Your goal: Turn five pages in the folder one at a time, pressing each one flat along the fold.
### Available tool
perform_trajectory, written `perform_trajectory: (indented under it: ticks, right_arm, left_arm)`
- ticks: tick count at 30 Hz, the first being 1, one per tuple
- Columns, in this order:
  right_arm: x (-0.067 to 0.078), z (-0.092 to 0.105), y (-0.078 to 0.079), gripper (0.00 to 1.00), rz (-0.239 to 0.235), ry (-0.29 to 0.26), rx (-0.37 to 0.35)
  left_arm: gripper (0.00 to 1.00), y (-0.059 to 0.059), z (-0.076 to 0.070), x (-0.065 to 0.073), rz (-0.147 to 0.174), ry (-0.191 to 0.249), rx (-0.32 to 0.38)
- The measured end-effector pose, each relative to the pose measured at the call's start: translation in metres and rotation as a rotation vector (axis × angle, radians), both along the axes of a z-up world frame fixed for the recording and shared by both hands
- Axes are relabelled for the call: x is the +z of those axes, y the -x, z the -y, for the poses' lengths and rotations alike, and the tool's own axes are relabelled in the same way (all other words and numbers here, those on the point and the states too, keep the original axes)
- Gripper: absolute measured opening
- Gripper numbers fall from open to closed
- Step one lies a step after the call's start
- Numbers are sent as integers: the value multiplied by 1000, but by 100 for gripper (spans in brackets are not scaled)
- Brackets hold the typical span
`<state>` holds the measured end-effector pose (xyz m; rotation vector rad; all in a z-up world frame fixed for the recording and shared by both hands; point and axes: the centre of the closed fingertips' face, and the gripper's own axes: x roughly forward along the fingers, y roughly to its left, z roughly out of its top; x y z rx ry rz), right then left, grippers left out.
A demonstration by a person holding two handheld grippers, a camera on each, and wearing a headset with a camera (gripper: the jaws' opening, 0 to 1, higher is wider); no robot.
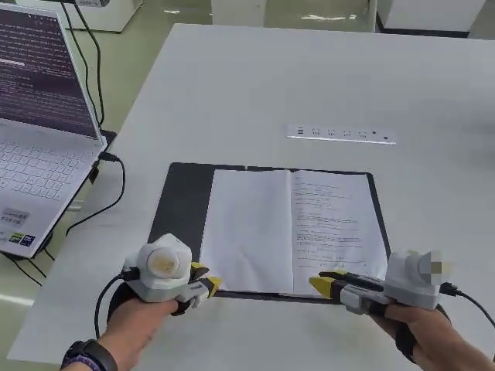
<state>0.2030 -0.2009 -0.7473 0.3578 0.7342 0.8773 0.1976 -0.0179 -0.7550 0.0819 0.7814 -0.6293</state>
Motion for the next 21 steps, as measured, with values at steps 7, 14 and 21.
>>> perform_trajectory:
  ticks: [7, 14, 21]
  right_arm:
    - [10, 5, 4, 31, 33, 18, 14]
    - [26, 17, -3, 35, 76, 26, -22]
    - [45, 36, -5, 43, 114, 31, -60]
  left_arm:
    - [24, -4, 5, 15, 28, -3, -21]
    - [27, -13, 9, 41, 80, 11, -20]
    - [31, -15, 8, 65, 118, -2, -46]
